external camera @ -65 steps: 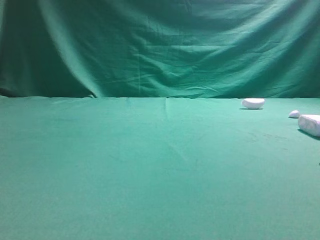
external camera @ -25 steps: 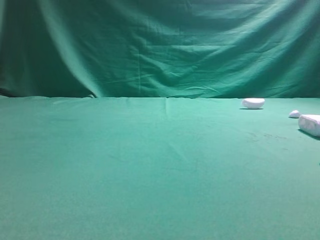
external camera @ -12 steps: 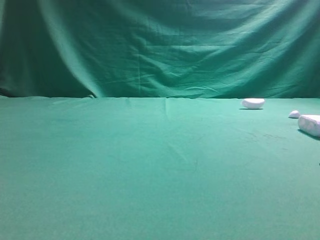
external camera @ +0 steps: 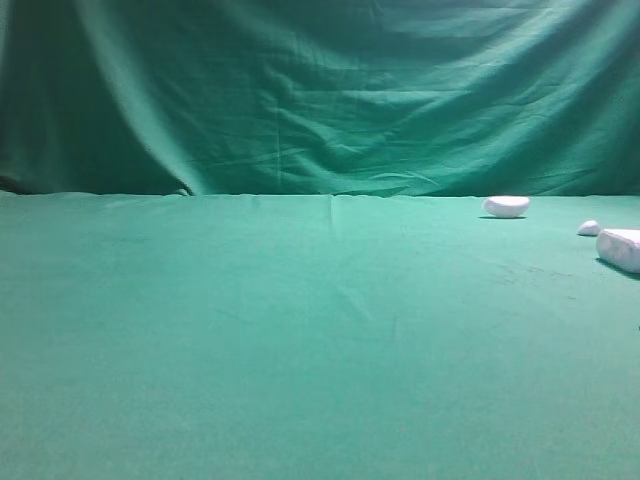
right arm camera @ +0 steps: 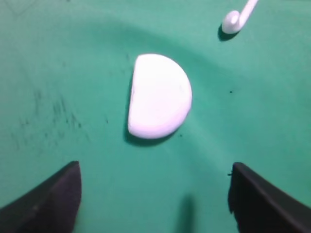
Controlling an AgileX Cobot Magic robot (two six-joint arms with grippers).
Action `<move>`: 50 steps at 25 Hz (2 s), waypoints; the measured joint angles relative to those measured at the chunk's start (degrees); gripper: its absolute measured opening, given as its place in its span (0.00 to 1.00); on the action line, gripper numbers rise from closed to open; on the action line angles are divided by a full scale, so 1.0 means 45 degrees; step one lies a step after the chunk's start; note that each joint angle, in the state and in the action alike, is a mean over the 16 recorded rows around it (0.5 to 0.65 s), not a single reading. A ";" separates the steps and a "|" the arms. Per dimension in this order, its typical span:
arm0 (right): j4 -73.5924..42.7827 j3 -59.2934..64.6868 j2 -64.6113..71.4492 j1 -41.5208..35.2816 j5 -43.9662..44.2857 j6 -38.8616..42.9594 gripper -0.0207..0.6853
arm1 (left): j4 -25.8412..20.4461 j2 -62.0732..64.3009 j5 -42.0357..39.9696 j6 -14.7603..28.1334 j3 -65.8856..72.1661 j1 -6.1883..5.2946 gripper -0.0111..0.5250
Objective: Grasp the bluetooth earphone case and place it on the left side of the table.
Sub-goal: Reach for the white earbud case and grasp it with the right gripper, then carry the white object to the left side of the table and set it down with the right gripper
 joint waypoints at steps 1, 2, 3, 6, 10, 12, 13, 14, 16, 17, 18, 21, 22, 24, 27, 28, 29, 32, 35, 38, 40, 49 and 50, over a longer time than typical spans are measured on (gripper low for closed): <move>-0.0015 -0.0168 0.0416 0.0000 -0.0150 0.0069 0.74 | 0.0000 0.0000 0.0000 0.0000 0.0000 0.0000 0.02; -0.0031 -0.0316 0.0769 0.0000 -0.0278 0.0132 0.76 | 0.0000 0.0000 0.0000 0.0000 0.0000 0.0000 0.02; -0.0047 -0.0453 0.1097 0.0000 -0.0401 0.0188 0.78 | 0.0000 0.0000 0.0000 0.0000 0.0000 0.0000 0.02; -0.0100 -0.0799 0.1944 0.0000 -0.0724 0.0294 0.81 | 0.0000 0.0000 0.0000 0.0000 0.0000 0.0000 0.02; -0.0151 -0.1119 0.2715 0.0000 -0.1043 0.0343 0.79 | 0.0000 0.0000 0.0000 0.0000 0.0000 0.0000 0.02; -0.0184 -0.1217 0.2966 0.0000 -0.1164 0.0364 0.76 | 0.0000 0.0000 0.0000 0.0000 0.0000 0.0000 0.02; -0.0208 -0.1256 0.3061 0.0000 -0.1211 0.0381 0.74 | 0.0000 0.0000 0.0000 0.0000 0.0000 0.0000 0.02; -0.0234 -0.1289 0.3141 0.0000 -0.1245 0.0399 0.72 | 0.0000 0.0000 0.0000 0.0000 0.0000 0.0000 0.02; -0.0291 -0.1374 0.3267 0.0000 -0.1248 0.0436 0.68 | 0.0000 0.0000 0.0000 0.0000 0.0000 0.0000 0.02; -0.0320 -0.1443 0.3311 0.0000 -0.1205 0.0454 0.65 | 0.0000 0.0000 0.0000 0.0000 0.0000 0.0000 0.02; -0.0348 -0.1535 0.3347 0.0001 -0.1128 0.0472 0.63 | 0.0000 0.0000 0.0000 0.0000 0.0000 0.0000 0.02; -0.0398 -0.2025 0.3409 0.0022 -0.0713 0.0524 0.57 | 0.0000 0.0000 0.0000 0.0000 0.0000 0.0000 0.02; -0.0403 -0.2261 0.3419 0.0046 -0.0523 0.0541 0.55 | 0.0000 0.0000 0.0000 0.0000 0.0000 0.0000 0.02; -0.0403 -0.2845 0.3435 0.0145 -0.0099 0.0574 0.51 | 0.0000 0.0000 0.0000 0.0000 0.0000 0.0000 0.02; -0.0378 -0.3991 0.3472 0.0499 0.0575 0.0616 0.48 | 0.0000 0.0000 0.0000 0.0000 0.0000 0.0000 0.02; -0.0359 -0.4450 0.3499 0.0681 0.0804 0.0622 0.48 | 0.0000 0.0000 0.0000 0.0000 0.0000 0.0000 0.02; -0.0333 -0.4939 0.3541 0.0899 0.1037 0.0624 0.48 | 0.0000 0.0000 0.0000 0.0000 0.0000 0.0000 0.02; -0.0239 -0.6596 0.3778 0.1747 0.1706 0.0623 0.48 | 0.0000 0.0000 0.0000 0.0000 0.0000 0.0000 0.02; -0.0134 -0.8401 0.4269 0.2867 0.2219 0.0615 0.48 | 0.0000 0.0000 0.0000 0.0000 0.0000 0.0000 0.02; -0.0066 -1.0199 0.5048 0.4165 0.2543 0.0605 0.48 | 0.0000 0.0000 0.0000 0.0000 0.0000 0.0000 0.02; -0.0037 -1.1347 0.5723 0.5050 0.2690 0.0598 0.48 | 0.0000 0.0000 0.0000 0.0000 0.0000 0.0000 0.02; 0.0032 -1.5195 0.9343 0.8143 0.2447 0.0581 0.48 | 0.0000 0.0000 0.0000 0.0000 0.0000 0.0000 0.02; 0.0038 -1.5436 0.9693 0.8365 0.2311 0.0579 0.48 | 0.0000 0.0000 0.0000 0.0000 0.0000 0.0000 0.02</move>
